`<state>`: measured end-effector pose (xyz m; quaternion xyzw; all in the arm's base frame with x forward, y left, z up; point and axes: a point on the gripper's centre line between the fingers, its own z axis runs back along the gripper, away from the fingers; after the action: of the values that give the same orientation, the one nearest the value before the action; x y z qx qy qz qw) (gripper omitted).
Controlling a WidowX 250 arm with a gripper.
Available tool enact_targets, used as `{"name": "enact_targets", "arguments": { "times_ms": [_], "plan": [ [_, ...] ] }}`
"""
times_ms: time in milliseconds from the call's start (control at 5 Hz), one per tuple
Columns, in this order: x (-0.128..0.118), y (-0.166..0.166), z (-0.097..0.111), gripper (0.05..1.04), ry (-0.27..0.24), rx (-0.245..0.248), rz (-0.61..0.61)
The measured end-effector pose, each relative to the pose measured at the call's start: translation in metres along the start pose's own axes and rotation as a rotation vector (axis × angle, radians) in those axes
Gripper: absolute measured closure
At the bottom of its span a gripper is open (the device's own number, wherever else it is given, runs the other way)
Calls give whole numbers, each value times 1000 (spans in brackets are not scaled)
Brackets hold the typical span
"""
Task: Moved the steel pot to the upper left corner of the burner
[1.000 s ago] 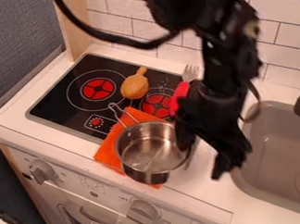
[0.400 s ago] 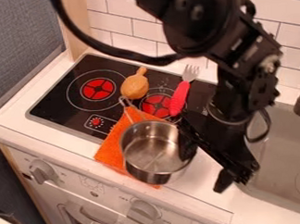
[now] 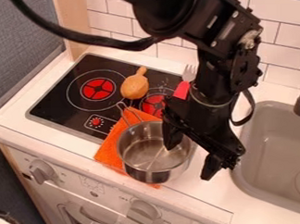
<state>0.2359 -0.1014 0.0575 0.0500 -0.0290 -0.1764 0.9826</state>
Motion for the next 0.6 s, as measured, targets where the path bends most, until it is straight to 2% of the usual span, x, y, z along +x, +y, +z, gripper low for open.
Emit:
{"name": "enact_targets", "arguments": {
  "times_ms": [200, 400, 600],
  "plan": [
    [-5, -2, -4, 83, 19, -16, 7],
    [-9, -3, -13, 138, 42, -33, 15],
    [-10, -2, -22, 374, 53, -48, 12]
  ]
}}
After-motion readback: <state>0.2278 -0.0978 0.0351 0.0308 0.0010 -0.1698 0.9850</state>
